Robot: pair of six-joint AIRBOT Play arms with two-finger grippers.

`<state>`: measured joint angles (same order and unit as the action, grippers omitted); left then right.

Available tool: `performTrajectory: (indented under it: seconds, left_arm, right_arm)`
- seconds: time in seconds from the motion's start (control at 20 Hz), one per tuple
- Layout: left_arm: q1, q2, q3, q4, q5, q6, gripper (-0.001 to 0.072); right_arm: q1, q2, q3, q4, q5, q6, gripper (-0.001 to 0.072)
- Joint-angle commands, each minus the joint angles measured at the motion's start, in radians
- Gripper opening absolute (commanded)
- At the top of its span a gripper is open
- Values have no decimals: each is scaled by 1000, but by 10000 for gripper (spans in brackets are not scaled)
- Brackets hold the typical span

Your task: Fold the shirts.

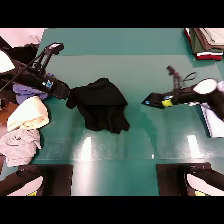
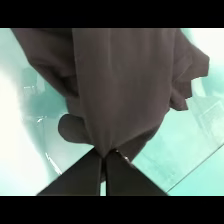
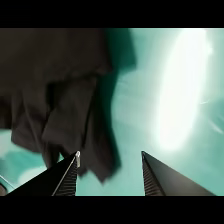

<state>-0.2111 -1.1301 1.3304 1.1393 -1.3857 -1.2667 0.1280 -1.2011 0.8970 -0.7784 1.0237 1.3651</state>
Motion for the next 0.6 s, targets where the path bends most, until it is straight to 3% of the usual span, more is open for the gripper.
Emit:
performTrajectory:
  seconds: [0.0, 0.5, 0.55]
  left_arm:
    - [0, 7, 11, 6, -21, -14, 22]
    - [0, 7, 11, 6, -39, -17, 22]
    - [0, 7, 11, 6, -39, -17, 23]
  right_arm:
    - [87, -148, -28, 163, -174, -49, 451]
    - [175, -476, 268, 184, -138, -46, 447]
    - [175, -484, 282, 183, -126, -46, 389]
